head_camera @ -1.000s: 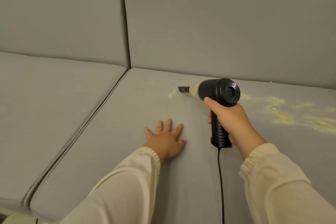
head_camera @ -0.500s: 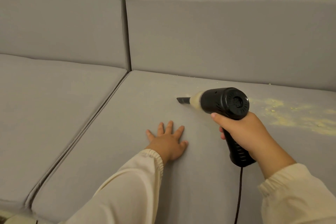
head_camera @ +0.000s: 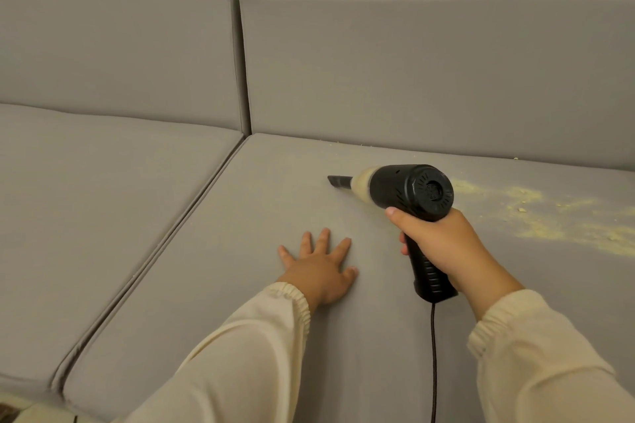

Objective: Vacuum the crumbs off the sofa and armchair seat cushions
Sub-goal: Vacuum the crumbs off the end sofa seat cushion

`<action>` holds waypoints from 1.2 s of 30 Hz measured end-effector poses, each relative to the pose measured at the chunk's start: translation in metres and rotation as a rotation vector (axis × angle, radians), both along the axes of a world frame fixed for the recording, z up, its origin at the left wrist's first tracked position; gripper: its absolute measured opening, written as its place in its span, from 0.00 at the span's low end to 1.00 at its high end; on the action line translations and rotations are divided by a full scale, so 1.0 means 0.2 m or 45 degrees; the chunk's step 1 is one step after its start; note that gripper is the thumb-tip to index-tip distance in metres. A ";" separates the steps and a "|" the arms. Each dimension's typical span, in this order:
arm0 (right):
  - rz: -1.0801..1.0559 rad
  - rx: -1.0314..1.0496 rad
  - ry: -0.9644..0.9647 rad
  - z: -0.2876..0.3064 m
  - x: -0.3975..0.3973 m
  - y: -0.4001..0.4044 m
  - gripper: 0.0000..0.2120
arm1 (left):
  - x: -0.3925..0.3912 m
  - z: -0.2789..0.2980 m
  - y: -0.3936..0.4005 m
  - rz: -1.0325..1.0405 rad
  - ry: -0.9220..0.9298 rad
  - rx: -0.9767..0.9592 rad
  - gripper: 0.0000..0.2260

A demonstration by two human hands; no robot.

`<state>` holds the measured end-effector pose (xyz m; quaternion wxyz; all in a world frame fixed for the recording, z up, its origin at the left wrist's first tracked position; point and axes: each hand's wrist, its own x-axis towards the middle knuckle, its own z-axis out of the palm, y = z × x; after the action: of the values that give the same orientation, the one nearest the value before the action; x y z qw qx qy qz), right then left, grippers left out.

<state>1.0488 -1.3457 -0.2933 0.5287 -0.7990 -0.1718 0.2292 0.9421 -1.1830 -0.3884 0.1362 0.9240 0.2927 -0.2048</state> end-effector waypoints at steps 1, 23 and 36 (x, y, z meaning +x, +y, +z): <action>0.013 -0.011 -0.002 0.01 0.00 -0.01 0.13 | 0.00 0.00 0.00 -0.001 0.001 0.001 0.30; -0.129 0.224 0.050 -0.03 0.32 0.54 0.10 | -0.01 -0.04 0.04 -0.008 -0.104 -0.034 0.29; -0.126 0.054 -0.077 0.02 0.31 0.41 0.12 | 0.03 -0.02 -0.01 -0.100 -0.109 -0.067 0.29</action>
<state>1.1114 -1.2640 -0.2884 0.5508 -0.8017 -0.1526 0.1748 0.9489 -1.1858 -0.3924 0.1646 0.9388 0.2446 -0.1780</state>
